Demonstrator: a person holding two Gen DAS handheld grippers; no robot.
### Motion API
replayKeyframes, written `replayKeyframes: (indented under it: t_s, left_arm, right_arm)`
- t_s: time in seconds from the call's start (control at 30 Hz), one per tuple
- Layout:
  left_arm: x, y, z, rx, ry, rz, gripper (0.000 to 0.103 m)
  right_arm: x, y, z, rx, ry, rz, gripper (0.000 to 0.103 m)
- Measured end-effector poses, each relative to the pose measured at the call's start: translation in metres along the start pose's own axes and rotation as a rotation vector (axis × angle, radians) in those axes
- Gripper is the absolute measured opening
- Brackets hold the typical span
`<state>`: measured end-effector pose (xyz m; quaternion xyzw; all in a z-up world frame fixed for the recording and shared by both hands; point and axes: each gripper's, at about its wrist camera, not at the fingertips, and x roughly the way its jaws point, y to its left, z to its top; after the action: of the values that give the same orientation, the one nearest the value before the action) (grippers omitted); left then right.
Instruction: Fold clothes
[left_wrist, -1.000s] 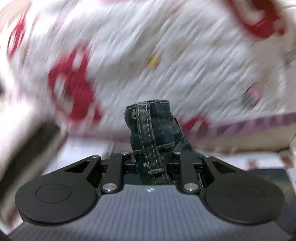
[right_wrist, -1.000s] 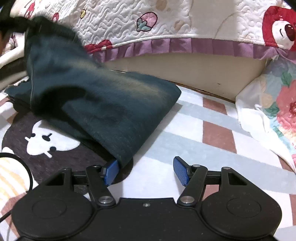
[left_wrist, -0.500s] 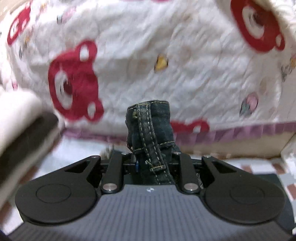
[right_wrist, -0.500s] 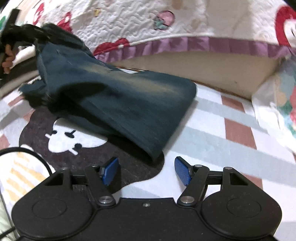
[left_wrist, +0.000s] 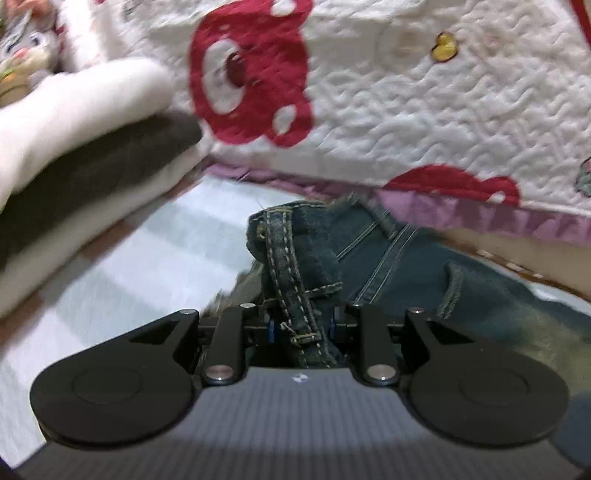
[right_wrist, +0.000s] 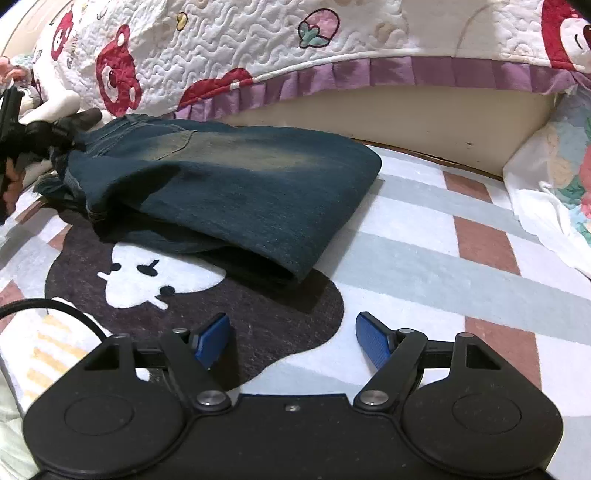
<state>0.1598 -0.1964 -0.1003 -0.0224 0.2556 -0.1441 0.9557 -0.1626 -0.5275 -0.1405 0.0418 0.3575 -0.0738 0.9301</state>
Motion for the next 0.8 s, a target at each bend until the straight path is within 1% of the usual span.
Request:
replayKeyframes:
  t_s: [0.13, 0.17, 0.2, 0.23, 0.27, 0.3, 0.33, 0.37, 0.43, 0.5, 0.57, 0.63, 0.67, 0.7, 0.73, 0.77, 0.8]
  left_arm:
    - [-0.013, -0.001, 0.008, 0.033, -0.061, -0.014, 0.022]
    - [-0.016, -0.001, 0.01, 0.041, -0.076, -0.017, 0.025]
    - [-0.011, 0.002, 0.008, 0.038, -0.05, -0.003, 0.031]
    - [0.002, 0.01, 0.0, 0.023, 0.025, 0.032, 0.034]
    - [0.014, 0.018, -0.009, 0.008, 0.092, 0.062, 0.034]
    - [0.023, 0.028, -0.02, -0.007, 0.151, 0.085, 0.04]
    - [0.024, 0.036, -0.028, -0.014, 0.169, 0.093, 0.042]
    - [0.017, 0.04, -0.029, 0.002, 0.143, 0.094, 0.047]
    - [-0.002, 0.038, -0.022, 0.053, 0.086, 0.125, 0.052]
    - [-0.022, 0.034, -0.013, 0.091, 0.018, 0.123, 0.052]
    - [-0.038, 0.024, -0.004, 0.134, -0.036, 0.068, 0.052]
    - [-0.052, 0.013, 0.005, 0.181, -0.085, -0.001, 0.055]
    - [-0.056, 0.006, 0.008, 0.201, -0.094, -0.046, 0.057]
    - [-0.056, -0.001, 0.009, 0.216, -0.085, -0.103, 0.06]
    - [-0.055, -0.008, 0.008, 0.232, -0.063, -0.164, 0.061]
    - [-0.051, -0.015, 0.005, 0.245, -0.024, -0.224, 0.061]
    - [-0.045, -0.022, 0.001, 0.254, 0.016, -0.276, 0.061]
  right_arm:
    - [0.0, 0.0, 0.0, -0.003, -0.005, 0.003, 0.08]
    - [0.0, 0.0, 0.0, -0.003, -0.005, 0.003, 0.08]
    - [0.0, 0.0, 0.0, -0.002, -0.005, 0.003, 0.08]
    - [0.0, 0.001, 0.0, -0.002, -0.004, 0.002, 0.08]
    - [0.0, 0.001, 0.0, -0.002, -0.002, 0.003, 0.08]
    - [0.0, 0.001, 0.001, -0.003, 0.001, 0.005, 0.081]
    - [0.0, 0.002, 0.001, -0.003, 0.004, 0.008, 0.082]
    - [0.0, 0.002, 0.001, -0.004, 0.007, 0.01, 0.082]
    - [0.0, 0.002, 0.001, -0.007, 0.01, 0.013, 0.082]
    - [-0.001, 0.003, 0.001, -0.012, 0.009, 0.011, 0.082]
    - [0.0, 0.004, 0.003, -0.009, 0.001, 0.018, 0.081]
    - [0.0, 0.004, 0.005, -0.002, -0.011, 0.029, 0.08]
    - [0.001, 0.004, 0.007, 0.001, -0.017, 0.035, 0.08]
    - [0.001, 0.005, 0.009, 0.006, -0.025, 0.041, 0.079]
    - [0.002, 0.004, 0.012, 0.022, -0.041, 0.049, 0.079]
    - [0.005, 0.004, 0.016, 0.046, -0.05, 0.051, 0.079]
    - [0.011, 0.004, 0.02, 0.077, -0.043, 0.025, 0.076]
